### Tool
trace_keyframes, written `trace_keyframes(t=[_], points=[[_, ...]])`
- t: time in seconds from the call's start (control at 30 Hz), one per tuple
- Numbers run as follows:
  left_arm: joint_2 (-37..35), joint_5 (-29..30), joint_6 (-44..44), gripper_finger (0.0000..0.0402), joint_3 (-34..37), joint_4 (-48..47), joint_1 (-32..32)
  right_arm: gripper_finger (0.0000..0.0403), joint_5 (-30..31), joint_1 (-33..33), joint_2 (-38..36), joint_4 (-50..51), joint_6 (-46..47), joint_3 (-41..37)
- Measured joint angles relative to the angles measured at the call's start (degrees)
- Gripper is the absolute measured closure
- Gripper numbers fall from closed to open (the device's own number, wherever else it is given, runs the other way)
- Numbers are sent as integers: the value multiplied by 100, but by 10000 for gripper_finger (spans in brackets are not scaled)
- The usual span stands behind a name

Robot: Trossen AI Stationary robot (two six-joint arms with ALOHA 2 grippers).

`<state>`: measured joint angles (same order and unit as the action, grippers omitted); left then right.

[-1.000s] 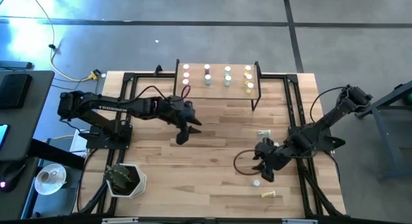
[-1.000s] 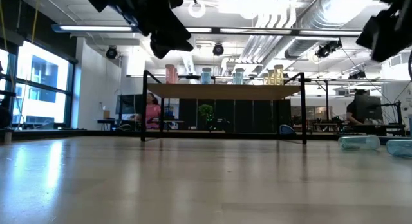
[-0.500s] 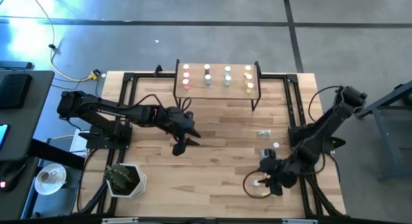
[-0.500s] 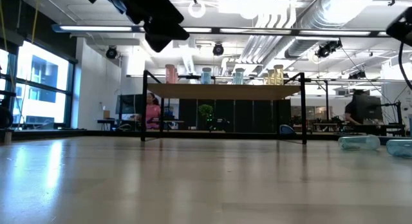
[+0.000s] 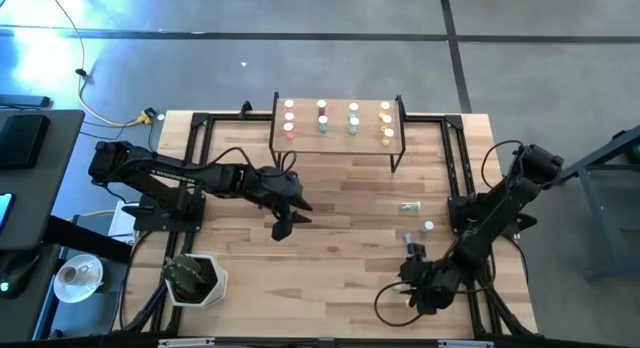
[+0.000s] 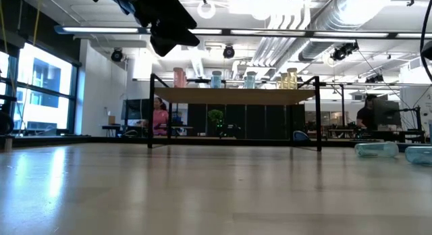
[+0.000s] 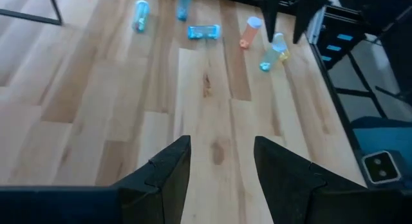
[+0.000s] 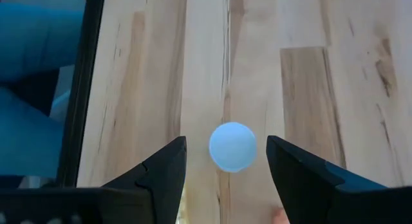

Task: Pick and place medicine bottles onto shelf by color
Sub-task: Put the green pill bottle on the shelf aligned with the other green pill bottles

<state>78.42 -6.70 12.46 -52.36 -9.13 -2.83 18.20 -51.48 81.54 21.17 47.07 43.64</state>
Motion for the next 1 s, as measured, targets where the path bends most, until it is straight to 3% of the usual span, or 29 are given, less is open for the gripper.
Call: trace_keyframes(t=[0.7, 1.0], points=[[0, 267, -2, 241, -2, 2, 0, 197, 28, 8, 441, -306, -110, 0], [2, 265, -2, 241, -2, 2, 0, 249, 28, 9, 441, -304, -103, 0]])
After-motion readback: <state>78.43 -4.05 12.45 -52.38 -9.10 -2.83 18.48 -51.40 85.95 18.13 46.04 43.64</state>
